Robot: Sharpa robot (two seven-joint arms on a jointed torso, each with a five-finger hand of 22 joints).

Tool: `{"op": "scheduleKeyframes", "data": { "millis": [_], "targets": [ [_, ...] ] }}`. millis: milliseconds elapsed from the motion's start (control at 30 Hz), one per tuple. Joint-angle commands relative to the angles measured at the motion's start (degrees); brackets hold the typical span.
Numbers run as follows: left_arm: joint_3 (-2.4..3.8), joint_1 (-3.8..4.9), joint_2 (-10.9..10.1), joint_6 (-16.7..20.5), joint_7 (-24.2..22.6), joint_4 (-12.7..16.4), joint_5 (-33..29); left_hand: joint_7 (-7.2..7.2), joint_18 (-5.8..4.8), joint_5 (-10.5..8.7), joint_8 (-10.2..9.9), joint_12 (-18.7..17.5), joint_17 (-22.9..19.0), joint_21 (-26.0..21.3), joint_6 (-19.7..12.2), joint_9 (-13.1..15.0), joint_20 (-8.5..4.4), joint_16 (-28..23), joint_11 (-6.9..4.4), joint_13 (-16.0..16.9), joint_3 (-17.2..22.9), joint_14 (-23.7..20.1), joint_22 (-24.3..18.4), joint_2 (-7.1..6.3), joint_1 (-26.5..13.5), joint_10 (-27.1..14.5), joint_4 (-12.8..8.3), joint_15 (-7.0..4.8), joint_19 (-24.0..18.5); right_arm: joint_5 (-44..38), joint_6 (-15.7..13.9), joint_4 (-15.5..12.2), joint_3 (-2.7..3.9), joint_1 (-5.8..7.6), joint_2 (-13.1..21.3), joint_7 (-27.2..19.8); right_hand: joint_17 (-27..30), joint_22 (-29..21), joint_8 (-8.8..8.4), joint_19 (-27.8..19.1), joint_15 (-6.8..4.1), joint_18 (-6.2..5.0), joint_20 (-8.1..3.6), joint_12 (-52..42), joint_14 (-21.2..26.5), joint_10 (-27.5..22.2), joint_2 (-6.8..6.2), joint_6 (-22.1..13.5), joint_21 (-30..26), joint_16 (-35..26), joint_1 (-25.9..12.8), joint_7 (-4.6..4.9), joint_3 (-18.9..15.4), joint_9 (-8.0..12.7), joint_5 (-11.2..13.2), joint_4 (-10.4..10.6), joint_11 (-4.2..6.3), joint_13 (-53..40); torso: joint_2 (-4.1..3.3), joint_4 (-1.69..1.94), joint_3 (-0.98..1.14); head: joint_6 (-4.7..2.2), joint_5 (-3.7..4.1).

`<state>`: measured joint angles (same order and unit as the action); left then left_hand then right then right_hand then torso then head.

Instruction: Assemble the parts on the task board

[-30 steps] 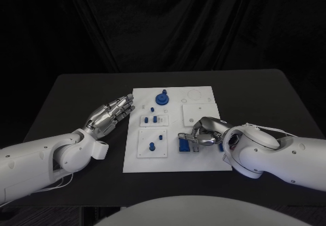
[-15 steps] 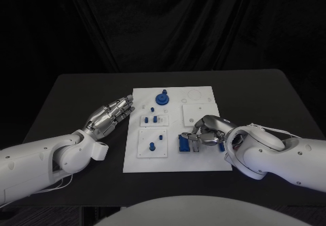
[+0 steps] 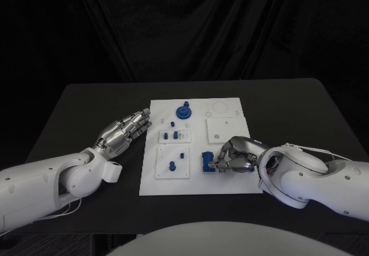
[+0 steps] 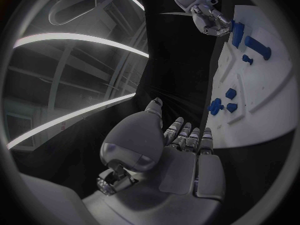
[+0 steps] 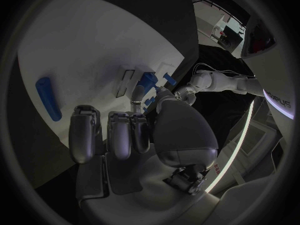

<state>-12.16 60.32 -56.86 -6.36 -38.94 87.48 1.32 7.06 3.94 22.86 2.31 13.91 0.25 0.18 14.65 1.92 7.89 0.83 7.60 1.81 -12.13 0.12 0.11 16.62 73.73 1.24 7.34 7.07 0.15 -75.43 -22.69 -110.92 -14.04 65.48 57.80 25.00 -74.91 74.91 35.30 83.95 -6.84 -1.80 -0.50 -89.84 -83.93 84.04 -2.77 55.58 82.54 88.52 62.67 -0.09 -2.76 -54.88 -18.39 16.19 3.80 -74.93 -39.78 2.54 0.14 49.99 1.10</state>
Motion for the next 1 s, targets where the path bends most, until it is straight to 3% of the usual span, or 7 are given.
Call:
{"op": "scheduleKeyframes", "data": {
  "millis": [33, 333, 733, 1000],
  "targets": [
    [0.05, -0.07, 0.1, -0.6, -4.8, 0.2, 0.2, 0.37, 1.01, 0.31, -0.2, 0.0, 0.1, -0.1, -0.1, 0.0, 0.39, 0.3, 0.3, 0.0, 0.2, 0.0, 0.0, -0.09, 0.6, -0.1, 0.0, 0.26, -0.1, 0.1, 2.7, -0.3, -0.02, -0.19, 0.1, 0.3, -10.7, 12.4, 0.52, 2.8, -0.38, -0.22, -0.17, -0.2, -5.2, 6.0, 0.16, 0.0, 0.0, -0.3, 0.6, -0.41, -0.6, -0.3, 0.4, 0.1, 0.36, -15.1, 0.0, 0.04, -0.01, 0.01, -0.04],
    [0.05, -0.11, 0.0, -0.6, -4.7, 0.1, 0.2, 0.39, 1.03, 0.33, -0.2, 0.0, 0.1, -0.1, -0.1, 0.0, 0.44, 0.3, 0.34, 0.0, 0.2, 0.0, 0.0, -0.11, 0.6, -0.1, -0.1, 0.29, 0.0, 0.1, 3.5, -0.3, -0.04, -0.26, -0.1, 0.7, -10.5, 12.4, 1.12, 2.7, -0.43, -0.27, -0.23, -0.2, -5.1, 6.0, 0.79, -0.2, -0.3, -0.5, -0.3, -0.46, -1.7, -1.2, 2.3, 0.4, 0.42, -15.1, -0.01, 0.02, -0.01, 0.01, -0.19],
    [0.05, -0.16, 0.1, -0.8, -4.6, 0.1, 0.2, 0.39, 1.03, 0.33, -0.2, 0.0, 0.1, -0.1, -0.1, 0.0, 0.44, 0.3, 0.34, 0.0, 0.2, 0.0, 0.0, -0.11, 0.6, -0.1, -0.1, 0.29, 0.0, 0.1, 3.7, 0.2, -0.05, -0.28, -0.3, 1.2, -10.3, 12.3, 1.23, 2.6, -0.45, -0.32, -0.25, -0.2, -5.1, 6.0, 1.13, -0.3, -0.5, -0.6, -0.4, -0.5, -2.0, -1.4, 3.0, 0.4, 0.44, -15.1, -0.01, 0.02, 0.0, 0.01, -0.24],
    [0.05, -0.2, 0.1, -0.8, -4.5, 0.0, 0.2, 0.39, 1.05, 0.35, -0.2, 0.1, 0.1, -0.1, -0.1, 0.0, 0.52, 0.4, 0.41, 0.0, 0.2, 0.0, 0.0, -0.12, 0.6, -0.1, -0.1, 0.35, 0.0, 0.1, 3.4, 0.6, -0.05, -0.28, -0.5, 1.1, -10.3, 12.3, 1.59, 2.6, -0.58, -0.32, -0.35, -0.2, -5.1, 6.0, 2.88, -0.1, -0.5, -0.6, 0.9, -0.73, -1.6, -1.9, 2.5, 0.1, 0.62, -15.1, 0.0, 0.02, -0.01, 0.01, -0.05]
  ]
}}
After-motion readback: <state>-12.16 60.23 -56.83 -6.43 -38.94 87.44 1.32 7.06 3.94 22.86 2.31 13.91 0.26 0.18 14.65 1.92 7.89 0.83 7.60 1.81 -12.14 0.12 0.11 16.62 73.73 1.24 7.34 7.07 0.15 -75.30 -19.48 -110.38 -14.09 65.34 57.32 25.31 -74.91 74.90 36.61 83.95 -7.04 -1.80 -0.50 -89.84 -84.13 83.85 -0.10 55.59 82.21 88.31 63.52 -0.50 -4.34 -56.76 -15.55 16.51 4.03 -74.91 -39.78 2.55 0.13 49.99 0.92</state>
